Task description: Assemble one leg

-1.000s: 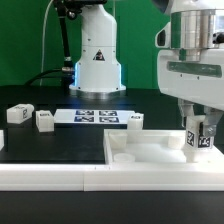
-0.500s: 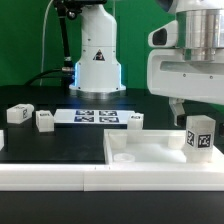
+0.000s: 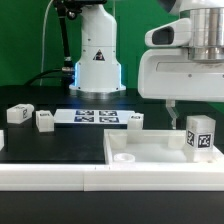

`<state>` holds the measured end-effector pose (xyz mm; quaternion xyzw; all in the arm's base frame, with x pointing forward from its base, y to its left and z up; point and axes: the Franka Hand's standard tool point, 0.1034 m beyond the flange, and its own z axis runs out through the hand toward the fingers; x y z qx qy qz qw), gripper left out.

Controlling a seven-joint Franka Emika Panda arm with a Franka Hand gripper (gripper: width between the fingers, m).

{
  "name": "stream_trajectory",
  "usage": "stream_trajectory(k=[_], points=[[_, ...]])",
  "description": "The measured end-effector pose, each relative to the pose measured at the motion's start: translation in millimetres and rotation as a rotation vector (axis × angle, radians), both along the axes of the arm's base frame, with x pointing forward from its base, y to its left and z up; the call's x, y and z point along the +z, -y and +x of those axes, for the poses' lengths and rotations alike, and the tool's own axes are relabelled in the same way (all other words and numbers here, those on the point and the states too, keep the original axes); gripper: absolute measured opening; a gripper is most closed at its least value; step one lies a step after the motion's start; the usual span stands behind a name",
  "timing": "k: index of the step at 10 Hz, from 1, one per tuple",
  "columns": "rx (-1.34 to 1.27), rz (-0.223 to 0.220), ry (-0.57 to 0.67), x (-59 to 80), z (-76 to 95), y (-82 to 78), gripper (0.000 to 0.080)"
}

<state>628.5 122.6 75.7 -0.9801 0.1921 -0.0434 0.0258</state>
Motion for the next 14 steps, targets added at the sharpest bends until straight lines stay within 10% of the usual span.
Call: stream_trajectory(k=[6,9,14], points=[[0.344,-0.067,0.001,1.4,0.6,0.5,0.0629],[0.343,-0.067,0.001,1.2,0.6,1.1,0.0286],[0.165,-0.052,0.004,1.9,1.1,4.9,0.0291]])
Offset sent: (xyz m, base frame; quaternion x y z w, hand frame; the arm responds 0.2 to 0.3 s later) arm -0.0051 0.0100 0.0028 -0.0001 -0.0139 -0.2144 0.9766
